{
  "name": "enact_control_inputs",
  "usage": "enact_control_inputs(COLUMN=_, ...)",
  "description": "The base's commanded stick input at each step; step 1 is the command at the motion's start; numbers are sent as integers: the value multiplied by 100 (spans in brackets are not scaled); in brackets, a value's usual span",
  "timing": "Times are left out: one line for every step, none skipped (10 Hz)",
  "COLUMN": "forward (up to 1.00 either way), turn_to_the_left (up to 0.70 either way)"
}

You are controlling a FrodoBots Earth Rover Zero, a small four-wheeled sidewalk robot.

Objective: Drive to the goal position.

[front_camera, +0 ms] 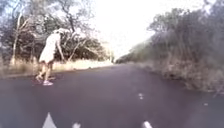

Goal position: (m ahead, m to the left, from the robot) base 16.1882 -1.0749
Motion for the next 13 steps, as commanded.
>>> enact_control_inputs(forward=85, turn_to_the_left=-34)
enact_control_inputs(forward=85, turn_to_the_left=-34)
enact_control_inputs(forward=85, turn_to_the_left=-34)
enact_control_inputs(forward=85, turn_to_the_left=-34)
enact_control_inputs(forward=85, turn_to_the_left=-34)
enact_control_inputs(forward=85, turn_to_the_left=-34)
enact_control_inputs(forward=85, turn_to_the_left=-34)
enact_control_inputs(forward=85, turn_to_the_left=-34)
enact_control_inputs(forward=85, turn_to_the_left=-34)
enact_control_inputs(forward=85, turn_to_the_left=-12)
enact_control_inputs(forward=85, turn_to_the_left=-25)
enact_control_inputs(forward=85, turn_to_the_left=-34)
enact_control_inputs(forward=85, turn_to_the_left=-34)
